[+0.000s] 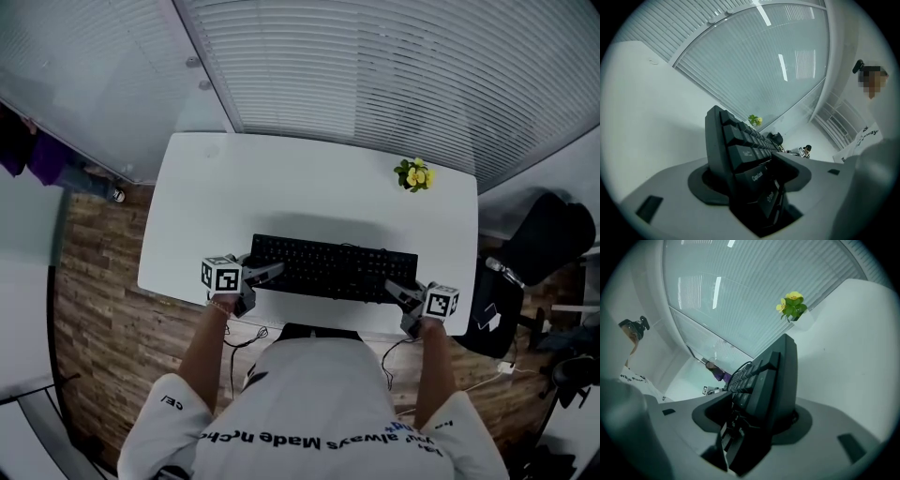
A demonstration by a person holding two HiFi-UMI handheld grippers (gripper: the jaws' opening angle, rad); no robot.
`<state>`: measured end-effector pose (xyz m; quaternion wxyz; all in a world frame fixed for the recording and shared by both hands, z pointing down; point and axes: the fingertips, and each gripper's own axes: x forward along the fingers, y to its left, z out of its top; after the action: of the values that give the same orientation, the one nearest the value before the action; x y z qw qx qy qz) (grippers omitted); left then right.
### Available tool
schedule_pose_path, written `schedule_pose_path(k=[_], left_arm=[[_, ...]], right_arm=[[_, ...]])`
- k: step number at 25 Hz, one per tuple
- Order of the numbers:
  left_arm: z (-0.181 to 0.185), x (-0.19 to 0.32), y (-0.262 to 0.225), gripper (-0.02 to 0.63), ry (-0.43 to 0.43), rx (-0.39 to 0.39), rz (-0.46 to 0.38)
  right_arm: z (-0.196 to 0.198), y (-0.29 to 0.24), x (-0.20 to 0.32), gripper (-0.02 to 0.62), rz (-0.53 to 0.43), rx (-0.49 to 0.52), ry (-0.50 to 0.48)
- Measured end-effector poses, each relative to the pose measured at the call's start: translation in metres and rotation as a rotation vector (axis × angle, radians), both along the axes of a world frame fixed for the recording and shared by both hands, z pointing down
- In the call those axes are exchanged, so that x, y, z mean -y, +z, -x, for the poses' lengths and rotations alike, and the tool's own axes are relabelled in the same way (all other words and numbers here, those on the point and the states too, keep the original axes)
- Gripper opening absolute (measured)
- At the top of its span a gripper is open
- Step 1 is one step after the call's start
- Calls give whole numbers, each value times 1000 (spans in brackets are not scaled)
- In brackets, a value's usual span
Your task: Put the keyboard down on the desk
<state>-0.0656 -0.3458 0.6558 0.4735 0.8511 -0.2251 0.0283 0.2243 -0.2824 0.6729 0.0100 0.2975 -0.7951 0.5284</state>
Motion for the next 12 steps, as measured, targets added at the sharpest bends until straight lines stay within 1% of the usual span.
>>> schedule_pose_path(k=[3, 6, 9, 12], left_arm=[[2, 5, 13, 311, -42, 53, 0], [3, 8, 24, 331, -74, 97, 1], [2, 8, 34, 345, -102, 132, 5], [4, 7, 42, 358, -125, 171, 5]], right_arm=[[0, 10, 2, 281, 12, -27, 24], [-7, 27, 1, 303, 25, -82, 46], [-8, 30, 4, 338, 17, -142, 80], [-9, 38, 5, 360, 17, -179, 99]])
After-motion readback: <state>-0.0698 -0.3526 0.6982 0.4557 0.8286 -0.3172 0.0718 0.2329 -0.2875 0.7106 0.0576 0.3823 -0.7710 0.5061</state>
